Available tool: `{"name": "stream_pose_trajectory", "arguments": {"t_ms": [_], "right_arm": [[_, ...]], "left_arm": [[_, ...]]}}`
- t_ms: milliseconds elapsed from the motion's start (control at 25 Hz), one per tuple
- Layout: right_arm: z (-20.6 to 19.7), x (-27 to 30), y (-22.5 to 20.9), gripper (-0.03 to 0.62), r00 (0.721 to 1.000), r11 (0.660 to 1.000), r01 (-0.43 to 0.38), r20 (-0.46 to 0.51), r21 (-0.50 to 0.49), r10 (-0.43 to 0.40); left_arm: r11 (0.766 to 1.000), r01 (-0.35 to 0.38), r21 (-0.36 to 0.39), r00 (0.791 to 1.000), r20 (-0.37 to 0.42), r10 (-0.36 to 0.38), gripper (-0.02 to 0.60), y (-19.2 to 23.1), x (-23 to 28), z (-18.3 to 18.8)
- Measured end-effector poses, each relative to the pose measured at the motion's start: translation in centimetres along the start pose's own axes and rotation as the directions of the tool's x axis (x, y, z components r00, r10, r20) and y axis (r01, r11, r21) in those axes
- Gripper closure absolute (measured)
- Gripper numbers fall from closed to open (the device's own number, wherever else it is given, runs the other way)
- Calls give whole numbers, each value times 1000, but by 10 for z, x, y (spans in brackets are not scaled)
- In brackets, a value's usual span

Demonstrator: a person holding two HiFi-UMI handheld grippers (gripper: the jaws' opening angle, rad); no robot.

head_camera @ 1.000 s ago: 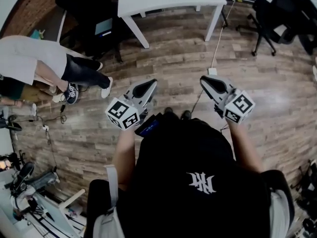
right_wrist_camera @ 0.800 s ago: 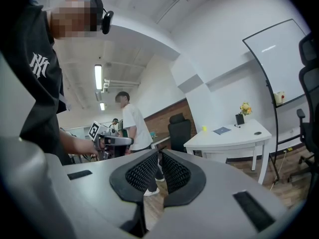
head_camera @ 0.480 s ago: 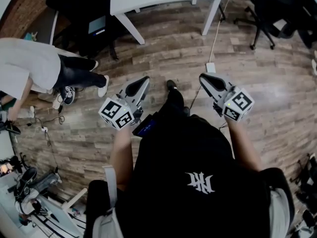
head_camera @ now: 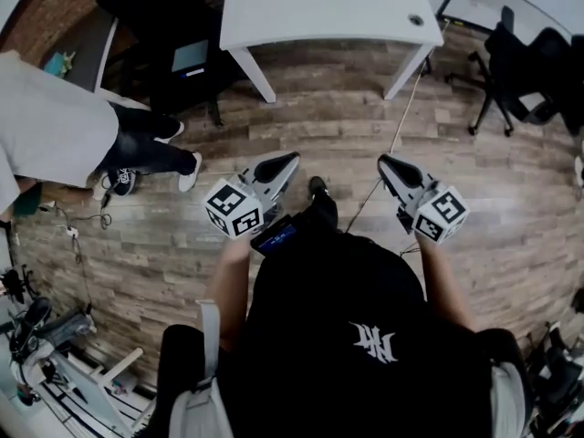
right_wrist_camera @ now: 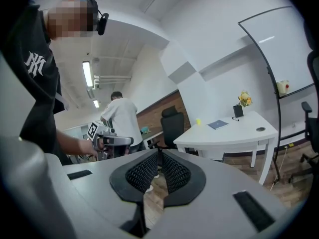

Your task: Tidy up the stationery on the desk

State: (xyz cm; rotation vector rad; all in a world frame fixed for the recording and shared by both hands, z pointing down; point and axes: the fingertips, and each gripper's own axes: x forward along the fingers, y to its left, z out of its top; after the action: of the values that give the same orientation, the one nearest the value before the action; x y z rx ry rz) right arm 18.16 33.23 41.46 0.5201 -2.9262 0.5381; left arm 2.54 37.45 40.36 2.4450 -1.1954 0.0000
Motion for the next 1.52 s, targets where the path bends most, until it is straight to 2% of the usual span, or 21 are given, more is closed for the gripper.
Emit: {"name": "stream_pose_trajectory", "arguments": {"t_ms": [160, 440, 680, 800, 880, 1040, 1240, 1520], "right_arm": [[25, 33, -30, 545, 1000, 1000, -12, -20, -24, 11], [75, 67, -106, 545, 997, 996, 79, 5, -39, -79], [99, 75, -171, 545, 995, 994, 100, 11, -50, -99], [109, 86, -212, 545, 995, 995, 94, 33, -31, -93], [117, 100, -241, 545, 997, 997, 71, 35, -26, -70], [139, 132, -277, 545, 999, 999, -29, 16, -34, 30], [163, 158, -305, 545, 991, 989, -137, -9, -63, 137], [189, 182, -356, 545, 975, 973, -222, 2, -58, 222]], "left_arm": [[1000, 4, -3, 1000, 17, -4, 578, 44, 27, 32], [999, 33, 5, 999, 17, -33, 580, 121, 78, 81], [999, 25, 36, 1000, 2, -25, 580, 143, 122, 109], [1000, -4, 27, 1000, 1, 4, 580, 163, 149, 116], [999, -41, 1, 999, 9, 41, 578, 184, 168, 121], [992, -121, -41, 993, 3, 121, 580, 220, 195, 133], [985, -172, -21, 985, 12, 173, 580, 237, 227, 169], [971, -238, -1, 970, 46, 238, 580, 260, 268, 211]]}}
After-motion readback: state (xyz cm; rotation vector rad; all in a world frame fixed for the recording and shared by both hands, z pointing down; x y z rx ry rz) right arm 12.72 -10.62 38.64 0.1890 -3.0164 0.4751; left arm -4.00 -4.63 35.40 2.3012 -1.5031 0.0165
